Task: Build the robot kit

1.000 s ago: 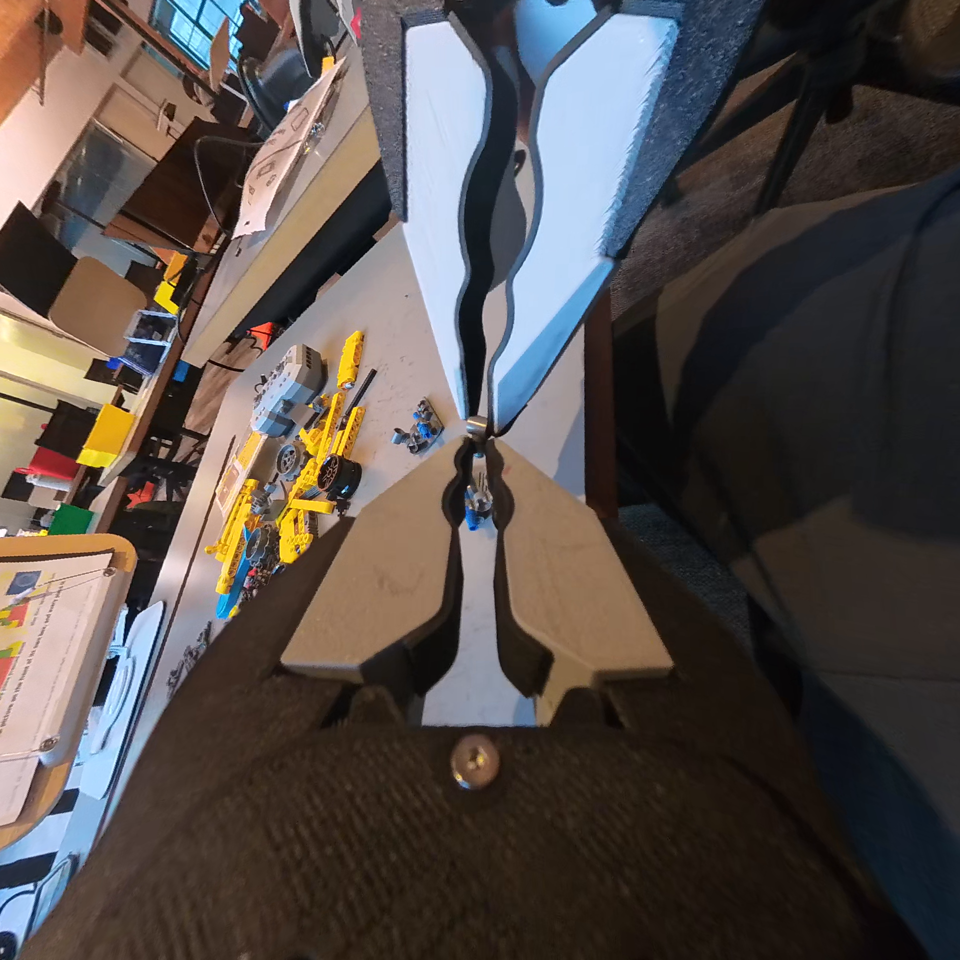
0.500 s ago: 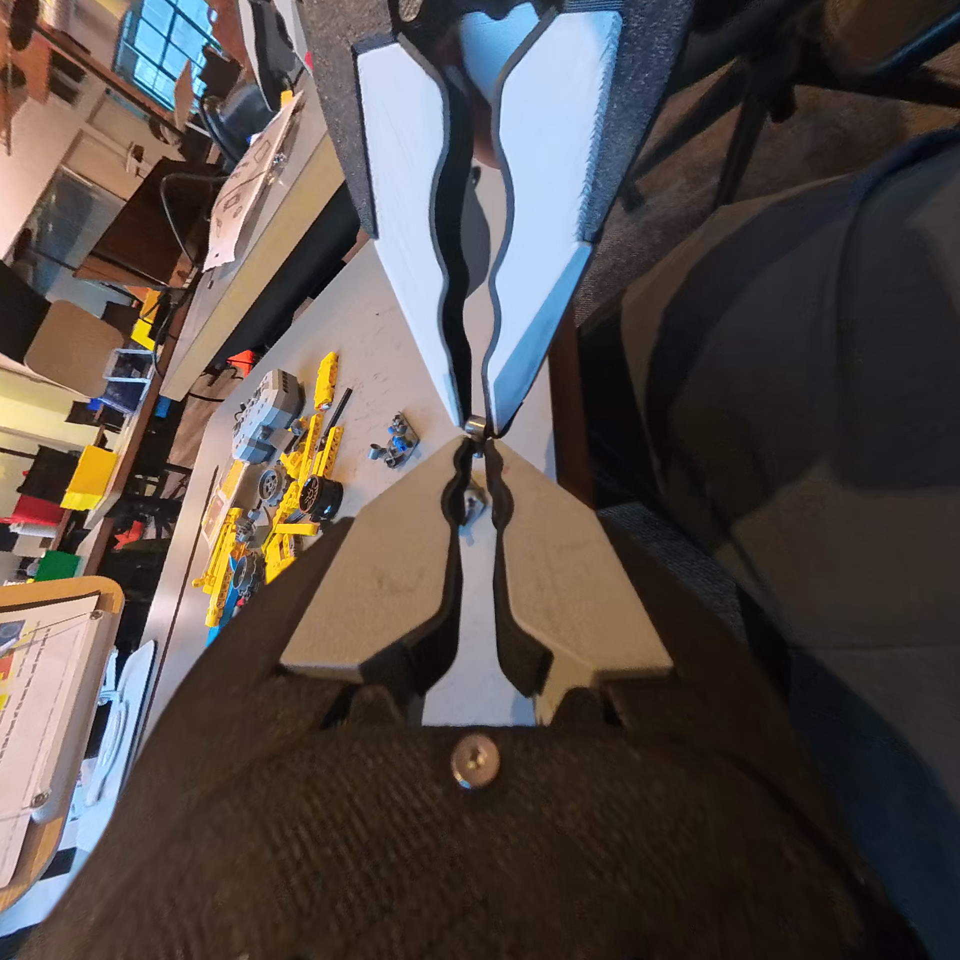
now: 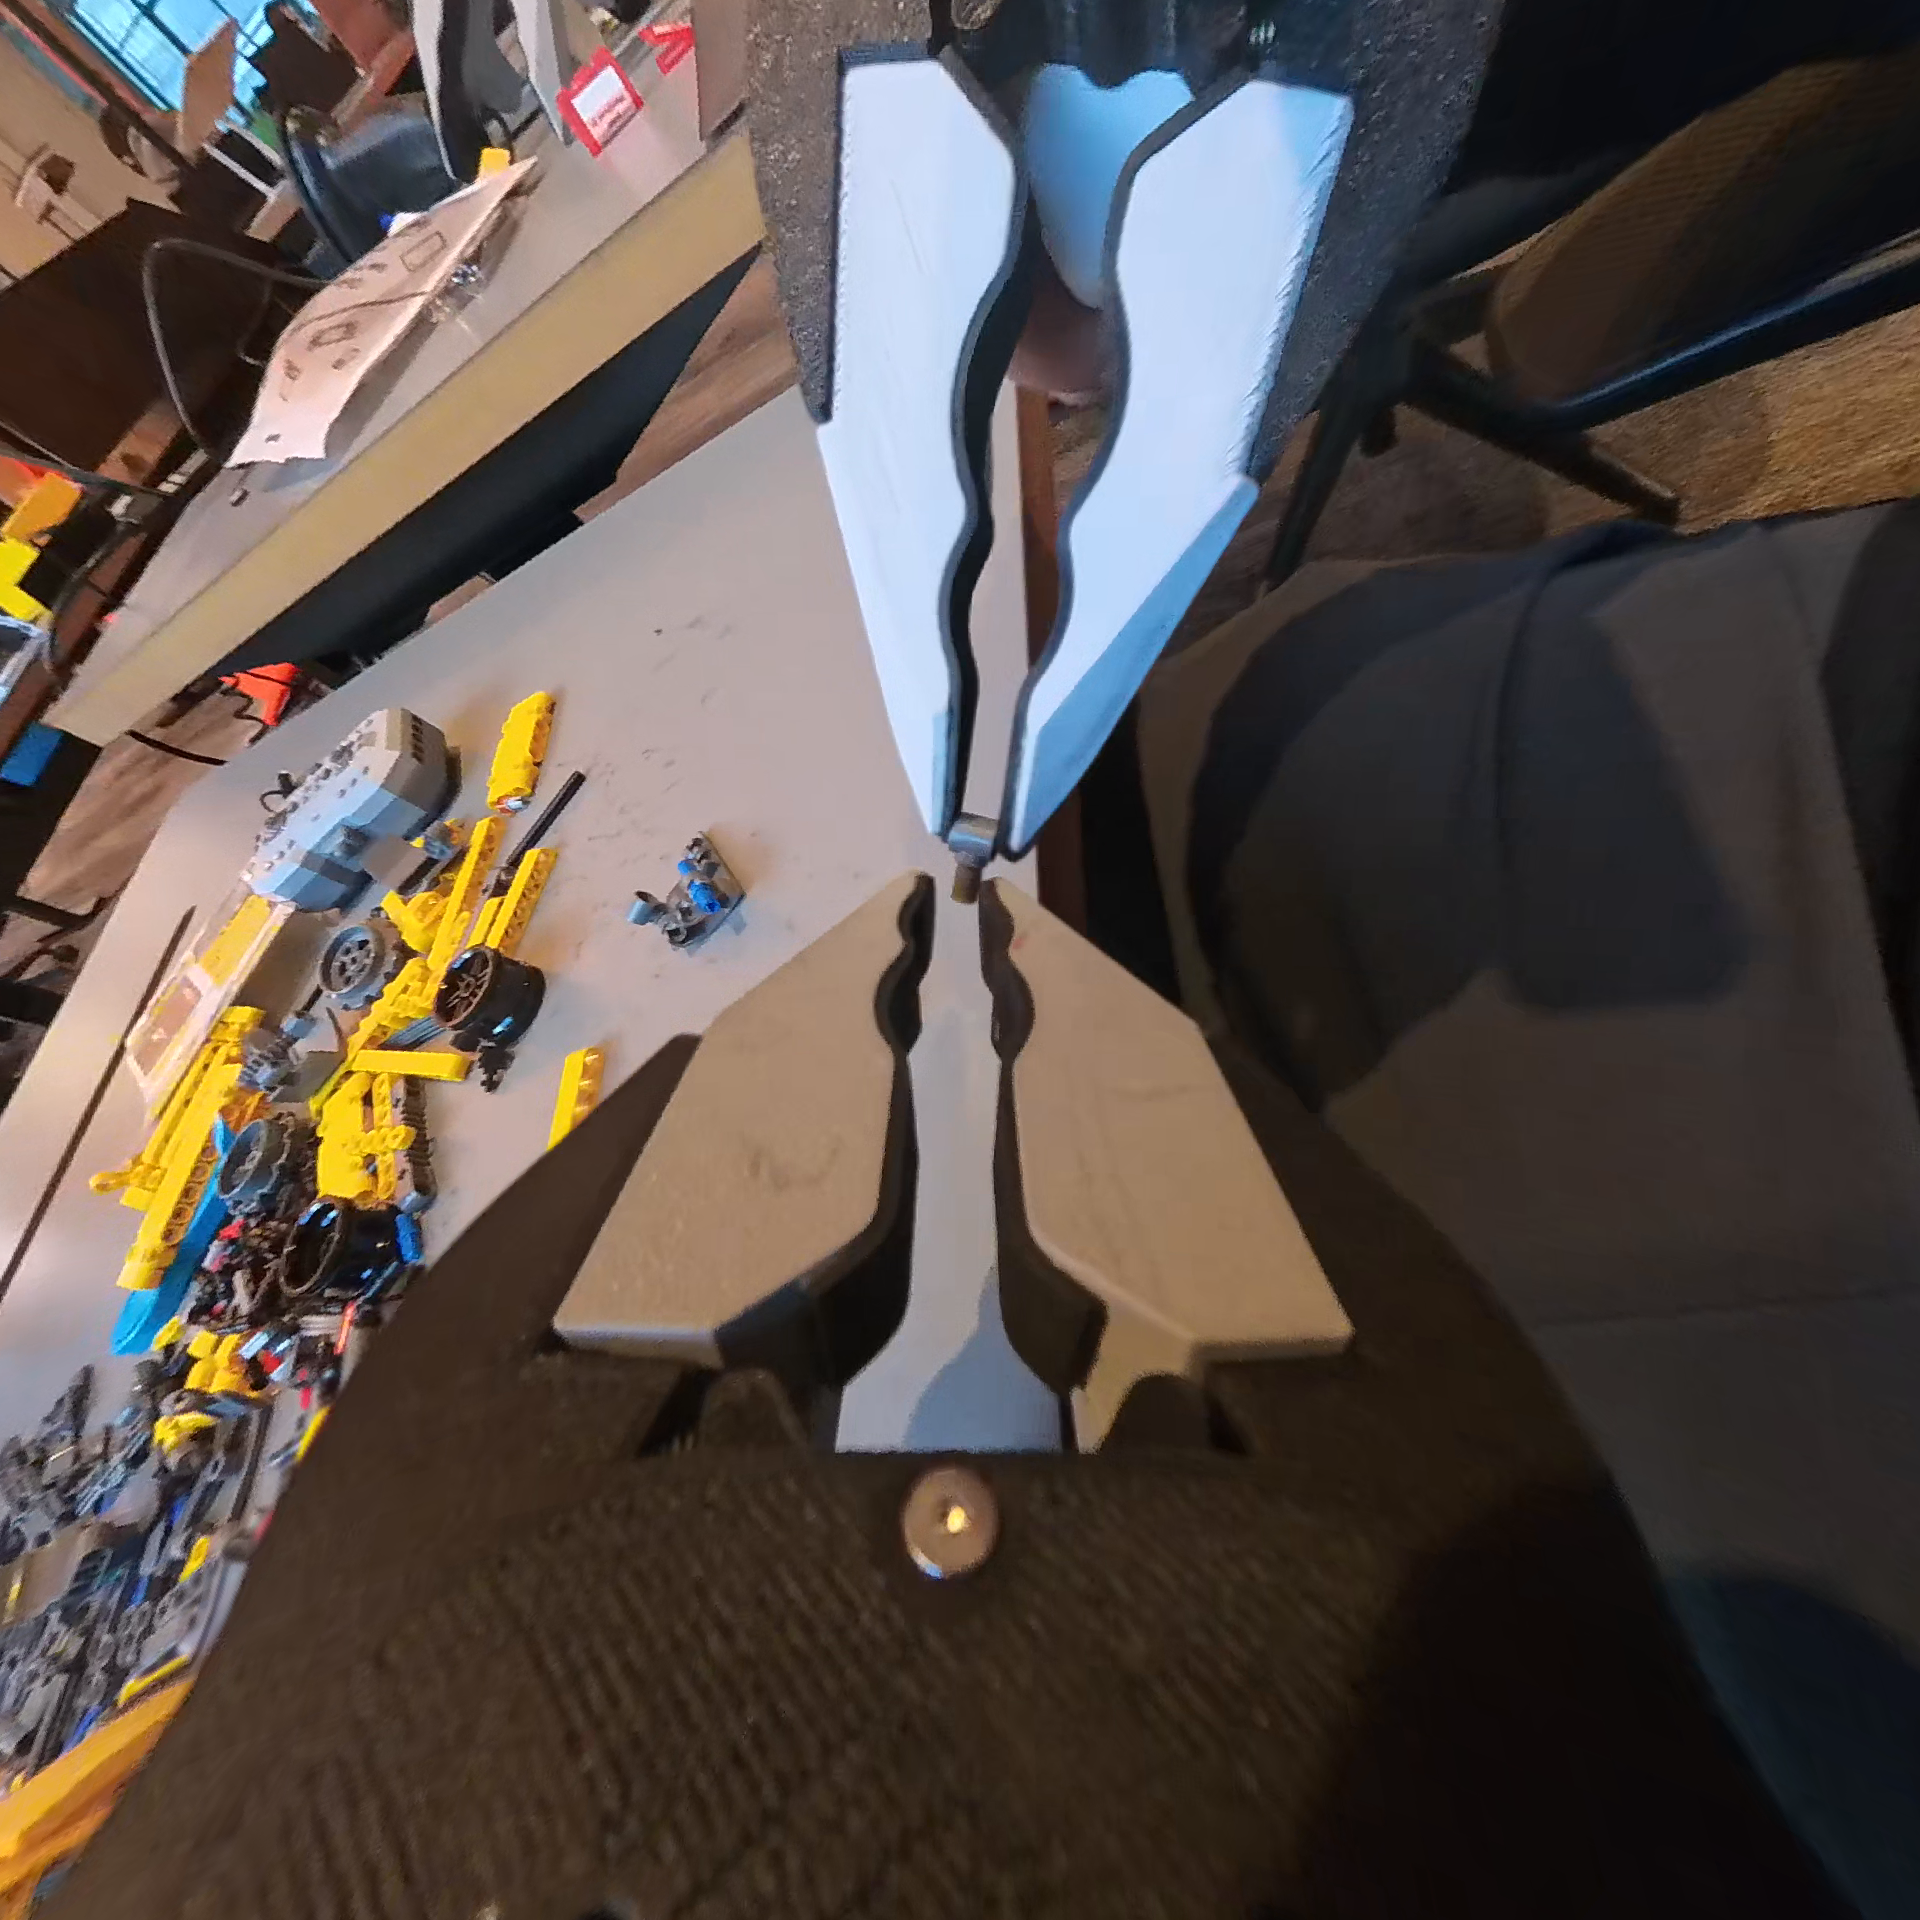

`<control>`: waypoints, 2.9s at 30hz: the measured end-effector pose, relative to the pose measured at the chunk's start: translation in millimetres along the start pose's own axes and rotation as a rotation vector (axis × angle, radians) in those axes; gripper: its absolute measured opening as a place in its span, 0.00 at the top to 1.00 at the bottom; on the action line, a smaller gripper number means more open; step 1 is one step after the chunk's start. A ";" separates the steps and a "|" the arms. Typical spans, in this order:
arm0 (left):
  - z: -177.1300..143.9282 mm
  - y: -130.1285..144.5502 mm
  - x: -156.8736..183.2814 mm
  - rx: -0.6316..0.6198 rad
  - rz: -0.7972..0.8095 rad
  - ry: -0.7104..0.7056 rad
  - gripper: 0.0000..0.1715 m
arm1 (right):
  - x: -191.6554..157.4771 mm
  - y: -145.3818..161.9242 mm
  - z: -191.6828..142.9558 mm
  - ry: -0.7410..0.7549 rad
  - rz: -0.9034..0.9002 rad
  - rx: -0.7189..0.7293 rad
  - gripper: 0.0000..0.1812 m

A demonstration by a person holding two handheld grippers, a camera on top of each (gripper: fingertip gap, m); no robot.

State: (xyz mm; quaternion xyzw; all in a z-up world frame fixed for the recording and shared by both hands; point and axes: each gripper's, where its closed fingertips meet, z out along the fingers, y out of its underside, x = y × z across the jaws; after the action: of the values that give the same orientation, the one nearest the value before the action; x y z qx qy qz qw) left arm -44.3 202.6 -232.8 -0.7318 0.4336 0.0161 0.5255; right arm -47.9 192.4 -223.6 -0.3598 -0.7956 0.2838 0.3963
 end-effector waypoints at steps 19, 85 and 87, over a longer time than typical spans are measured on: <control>0.0 -8.8 -3.0 0.027 0.022 -0.079 0.98 | 4.4 -4.9 -6.8 0.035 -0.034 0.048 0.95; 27.3 43.0 -16.4 -0.168 -0.170 0.277 0.86 | 22.1 34.9 27.1 -0.288 -0.362 -0.436 0.96; 27.4 42.9 -16.2 -0.167 -0.166 0.274 0.87 | 21.9 35.6 26.4 -0.304 -0.369 -0.443 0.96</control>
State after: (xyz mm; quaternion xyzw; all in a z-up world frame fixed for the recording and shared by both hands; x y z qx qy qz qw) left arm -70.5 231.0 -269.7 -0.8014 0.4367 -0.0914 0.3985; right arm -66.9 226.1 -254.3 -0.2405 -0.9398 0.0778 0.2299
